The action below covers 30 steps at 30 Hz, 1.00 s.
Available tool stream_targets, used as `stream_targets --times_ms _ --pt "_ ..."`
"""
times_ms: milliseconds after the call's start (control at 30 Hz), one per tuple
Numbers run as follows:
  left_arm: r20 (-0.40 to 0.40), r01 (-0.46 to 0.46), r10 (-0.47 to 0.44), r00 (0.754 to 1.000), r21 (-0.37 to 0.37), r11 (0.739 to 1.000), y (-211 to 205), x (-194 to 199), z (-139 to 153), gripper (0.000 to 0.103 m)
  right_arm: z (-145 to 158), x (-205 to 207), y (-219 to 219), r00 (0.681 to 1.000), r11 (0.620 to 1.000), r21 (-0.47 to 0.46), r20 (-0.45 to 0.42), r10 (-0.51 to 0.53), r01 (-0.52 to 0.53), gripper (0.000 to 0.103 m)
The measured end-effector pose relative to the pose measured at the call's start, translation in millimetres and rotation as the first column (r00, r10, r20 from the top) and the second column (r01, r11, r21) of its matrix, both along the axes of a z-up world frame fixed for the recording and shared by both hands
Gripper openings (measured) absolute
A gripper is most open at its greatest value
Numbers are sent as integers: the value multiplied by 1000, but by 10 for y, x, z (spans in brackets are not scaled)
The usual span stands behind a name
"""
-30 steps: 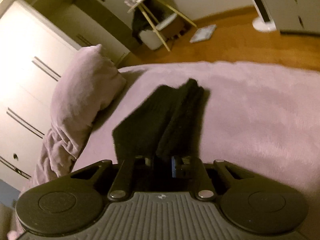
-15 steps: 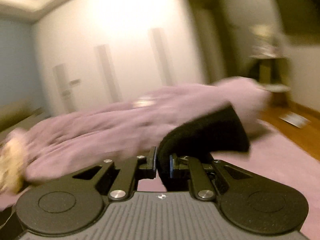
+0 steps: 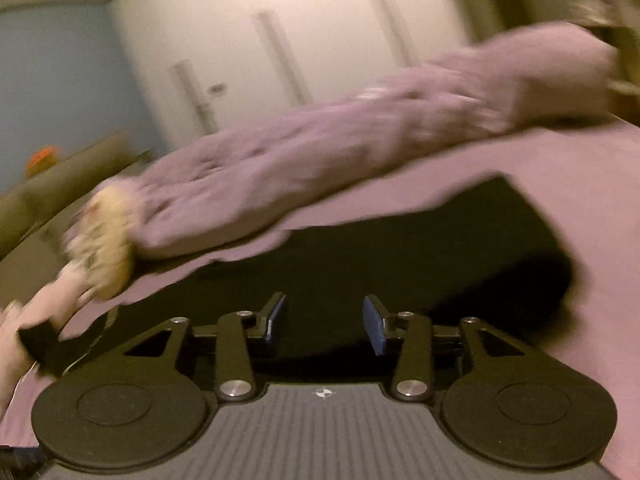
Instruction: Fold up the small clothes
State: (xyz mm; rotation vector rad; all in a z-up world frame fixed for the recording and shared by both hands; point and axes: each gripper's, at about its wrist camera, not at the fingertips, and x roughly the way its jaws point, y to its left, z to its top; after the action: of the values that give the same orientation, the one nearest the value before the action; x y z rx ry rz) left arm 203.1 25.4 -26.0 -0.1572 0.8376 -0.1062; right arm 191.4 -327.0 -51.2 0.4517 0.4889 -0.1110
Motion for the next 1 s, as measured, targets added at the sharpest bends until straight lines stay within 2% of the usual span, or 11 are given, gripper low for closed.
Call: stream_targets --times_ms 133,267,500,567,600,633,667,767,833,867,1000 --pt "0 39 -40 999 -96 995 -237 491 -17 103 -283 -396 -286 996 992 86 -3 -89 89 56" --pt "-52 58 -70 996 -217 974 -494 1016 -162 103 -561 -506 -455 994 985 142 -61 -88 96 57" --pt "-220 -74 -4 975 -345 936 -678 1631 -581 103 -601 -462 -571 997 985 151 -33 -77 81 58" --pt "-209 -87 14 978 -343 935 -705 1659 -613 102 -580 -405 -577 997 985 155 -27 -75 79 58" --pt "-197 -80 11 980 -344 936 -728 1662 -608 96 -568 -390 -579 997 984 159 -25 -78 81 58" --pt "-184 -65 0 983 -347 936 -752 1663 -600 77 -565 -367 -573 996 983 163 -22 -81 84 58" --pt "-185 -57 -8 983 -344 937 -769 1672 -600 68 -566 -342 -562 996 983 164 -20 -82 84 58" --pt "-191 -53 -6 982 -305 951 -802 1723 -605 54 -561 -303 -535 997 985 152 -18 -81 83 59" --pt "-188 -50 -6 982 -293 955 -782 1732 -577 24 -562 -287 -527 997 985 154 -12 -82 83 62" --pt "-186 -45 -17 982 -323 946 -759 1737 -562 17 -563 -283 -523 996 985 152 -10 -84 84 62" --pt "-135 -40 -7 991 -345 938 -715 1705 -388 16 -562 -276 -516 996 986 144 -7 -84 84 62"
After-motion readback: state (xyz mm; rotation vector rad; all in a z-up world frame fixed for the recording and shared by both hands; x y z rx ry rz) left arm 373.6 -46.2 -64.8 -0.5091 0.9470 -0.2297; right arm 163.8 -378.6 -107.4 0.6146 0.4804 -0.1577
